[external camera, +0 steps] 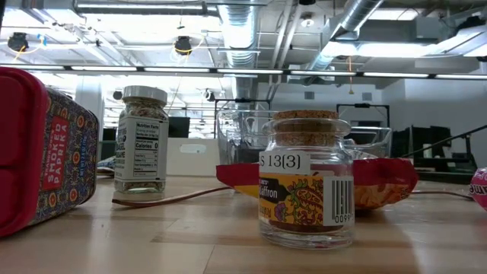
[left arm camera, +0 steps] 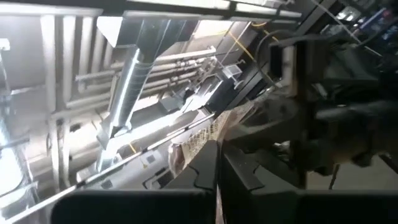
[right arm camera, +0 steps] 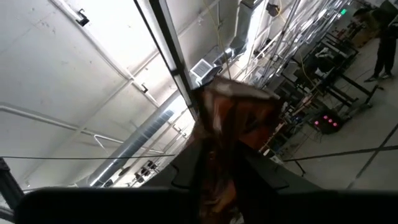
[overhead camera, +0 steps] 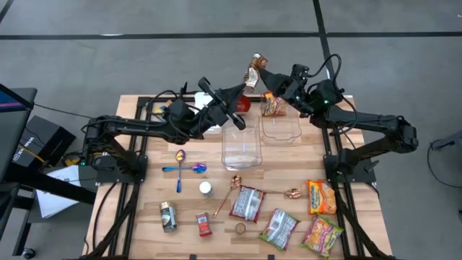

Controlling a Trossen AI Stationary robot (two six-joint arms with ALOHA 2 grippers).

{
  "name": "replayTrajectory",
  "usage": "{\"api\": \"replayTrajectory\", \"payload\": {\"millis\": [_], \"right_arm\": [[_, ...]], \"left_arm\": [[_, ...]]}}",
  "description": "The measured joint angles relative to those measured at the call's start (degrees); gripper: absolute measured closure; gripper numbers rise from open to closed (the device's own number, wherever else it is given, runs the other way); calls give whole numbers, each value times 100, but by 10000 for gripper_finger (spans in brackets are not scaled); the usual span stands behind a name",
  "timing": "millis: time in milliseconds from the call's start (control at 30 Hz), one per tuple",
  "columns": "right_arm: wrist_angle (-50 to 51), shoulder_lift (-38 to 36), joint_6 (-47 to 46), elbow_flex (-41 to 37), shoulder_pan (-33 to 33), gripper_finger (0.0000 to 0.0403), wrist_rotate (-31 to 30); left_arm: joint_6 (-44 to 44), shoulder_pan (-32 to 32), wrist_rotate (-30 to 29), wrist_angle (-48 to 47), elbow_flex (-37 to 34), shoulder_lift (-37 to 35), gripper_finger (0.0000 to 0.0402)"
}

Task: Pick & Place Food Item
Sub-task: Put the orange spice pack into the left transparent bin

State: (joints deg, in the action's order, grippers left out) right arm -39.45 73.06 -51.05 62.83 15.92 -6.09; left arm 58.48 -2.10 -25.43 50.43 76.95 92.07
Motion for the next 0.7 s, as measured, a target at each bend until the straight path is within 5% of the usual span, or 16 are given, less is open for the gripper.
{"api": "replayTrajectory", "payload": {"millis": [400, 567, 700], "right_arm": [[-288, -23, -45, 0, 110, 188, 694], [-37, -237, 62, -5, 221, 160, 962], [449, -494, 440, -31, 252, 159, 1135]], "left_arm": [[-484, -52, -409, -429, -17, -634, 401], [-1102, -268, -365, -1728, -17, -1312, 401], [-2329, -594, 261, -3273, -20, -1824, 401]]}}
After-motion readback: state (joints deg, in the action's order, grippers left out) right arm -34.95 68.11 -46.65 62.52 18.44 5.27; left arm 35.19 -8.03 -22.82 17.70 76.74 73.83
